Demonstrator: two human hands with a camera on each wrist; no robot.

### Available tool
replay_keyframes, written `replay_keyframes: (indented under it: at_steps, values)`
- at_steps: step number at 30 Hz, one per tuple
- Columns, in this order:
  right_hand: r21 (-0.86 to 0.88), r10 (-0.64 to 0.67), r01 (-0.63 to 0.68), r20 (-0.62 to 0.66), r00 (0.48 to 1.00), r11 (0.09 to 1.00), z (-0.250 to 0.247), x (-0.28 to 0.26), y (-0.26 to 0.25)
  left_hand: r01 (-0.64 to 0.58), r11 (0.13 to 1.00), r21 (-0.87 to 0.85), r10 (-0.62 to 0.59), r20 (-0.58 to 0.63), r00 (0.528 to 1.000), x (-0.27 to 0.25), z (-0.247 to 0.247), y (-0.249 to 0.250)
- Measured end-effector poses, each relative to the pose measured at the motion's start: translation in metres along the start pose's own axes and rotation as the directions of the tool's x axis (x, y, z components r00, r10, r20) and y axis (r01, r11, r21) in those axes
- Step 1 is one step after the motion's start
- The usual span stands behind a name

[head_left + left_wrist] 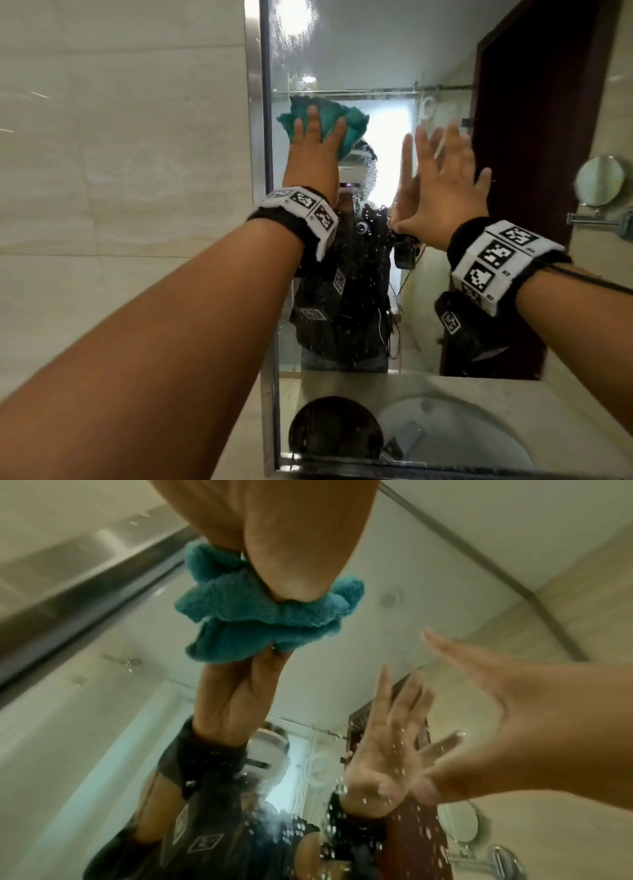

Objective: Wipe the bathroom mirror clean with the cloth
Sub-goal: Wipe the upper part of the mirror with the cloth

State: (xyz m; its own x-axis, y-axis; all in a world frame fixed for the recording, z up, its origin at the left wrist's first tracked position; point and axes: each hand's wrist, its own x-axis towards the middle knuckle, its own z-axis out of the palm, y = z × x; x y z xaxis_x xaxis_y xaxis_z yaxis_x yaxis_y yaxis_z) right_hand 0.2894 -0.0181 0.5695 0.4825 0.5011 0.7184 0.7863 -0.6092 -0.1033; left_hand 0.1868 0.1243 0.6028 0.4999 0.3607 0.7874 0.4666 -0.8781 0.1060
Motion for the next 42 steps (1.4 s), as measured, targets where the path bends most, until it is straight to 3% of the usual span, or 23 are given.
replay_keyframes:
  at_steps: [2, 4, 8, 11, 13, 14, 16, 17, 19, 22, 24, 26, 28, 30, 33, 35, 37, 40, 42]
  values:
    - [-0.022, 0.074, -0.073, 0.059, 0.996, 0.997, 0.003, -0.003, 0.021, -0.033, 0.999, 0.017, 0.033, -0.034, 0.999, 0.001, 0.010, 0.005]
    - [0.002, 0.092, -0.093, 0.116, 0.989, 0.996, 0.006, -0.004, 0.034, -0.151, 0.984, 0.089, 0.153, -0.011, 0.988, -0.025, 0.033, 0.011]
    - [0.023, 0.068, -0.071, 0.121, 0.990, 0.997, 0.008, -0.004, 0.034, -0.383, 0.904, 0.189, 0.331, 0.257, 0.908, -0.095, 0.076, 0.028]
    - [0.020, 0.069, -0.071, 0.118, 0.991, 0.997, 0.007, -0.002, 0.034, -0.487, 0.846, 0.218, 0.421, 0.286, 0.861, -0.076, 0.071, 0.017]
    - [0.027, 0.066, -0.070, 0.121, 0.990, 0.997, 0.006, -0.003, 0.035, -0.401, 0.898, 0.184, 0.378, 0.146, 0.914, -0.042, 0.051, 0.011]
    - [0.031, 0.065, -0.069, 0.122, 0.990, 0.997, 0.007, -0.003, 0.035, -0.293, 0.948, 0.126, 0.288, 0.054, 0.956, -0.027, 0.038, 0.010]
    - [0.034, 0.063, -0.068, 0.121, 0.991, 0.997, 0.008, -0.003, 0.036, -0.143, 0.988, 0.051, 0.145, -0.050, 0.988, -0.011, 0.030, 0.012]
    - [0.039, 0.061, -0.066, 0.122, 0.991, 0.997, 0.009, -0.003, 0.036, -0.125, 0.991, 0.048, 0.128, -0.065, 0.990, -0.013, 0.032, 0.015]
    - [0.047, 0.053, -0.059, 0.114, 0.992, 0.997, 0.009, -0.003, 0.037, -0.206, 0.971, 0.120, 0.210, -0.025, 0.977, -0.035, 0.052, 0.022]
    - [0.043, 0.043, -0.048, 0.105, 0.993, 0.998, 0.010, -0.003, 0.037, -0.367, 0.906, 0.209, 0.327, 0.201, 0.923, -0.080, 0.072, 0.031]
    - [0.023, 0.037, -0.040, 0.122, 0.992, 0.999, 0.005, -0.003, 0.039, -0.392, 0.895, 0.212, 0.347, 0.223, 0.911, -0.073, 0.065, 0.029]
    - [0.015, 0.025, -0.027, 0.134, 0.991, 1.000, -0.004, -0.003, 0.045, -0.332, 0.927, 0.171, 0.311, 0.140, 0.940, -0.045, 0.049, 0.030]
    - [0.005, 0.046, -0.046, 0.100, 0.994, 0.999, -0.012, -0.002, 0.055, -0.162, 0.986, 0.044, 0.160, 0.059, 0.985, -0.013, 0.027, 0.038]
    - [0.003, 0.094, -0.095, 0.101, 0.990, 0.995, -0.014, 0.000, 0.063, -0.089, 0.996, -0.008, 0.089, -0.018, 0.996, 0.006, 0.019, 0.049]
    - [0.019, 0.103, -0.106, 0.122, 0.987, 0.994, -0.004, 0.003, 0.071, -0.183, 0.981, 0.060, 0.187, -0.065, 0.980, -0.012, 0.048, 0.049]
    - [0.027, 0.097, -0.101, 0.120, 0.988, 0.995, 0.000, 0.004, 0.073, -0.331, 0.934, 0.134, 0.329, 0.038, 0.944, -0.048, 0.076, 0.046]
    - [0.018, 0.091, -0.094, 0.112, 0.989, 0.995, 0.001, 0.004, 0.073, -0.418, 0.898, 0.139, 0.394, 0.171, 0.903, -0.081, 0.090, 0.048]
    - [-0.001, 0.096, -0.096, 0.102, 0.990, 0.995, 0.000, 0.004, 0.073, -0.457, 0.865, 0.206, 0.414, 0.221, 0.883, -0.075, 0.082, 0.047]
    - [0.000, 0.095, -0.095, 0.102, 0.990, 0.995, 0.000, 0.004, 0.072, -0.401, 0.895, 0.198, 0.372, 0.167, 0.913, -0.049, 0.068, 0.052]
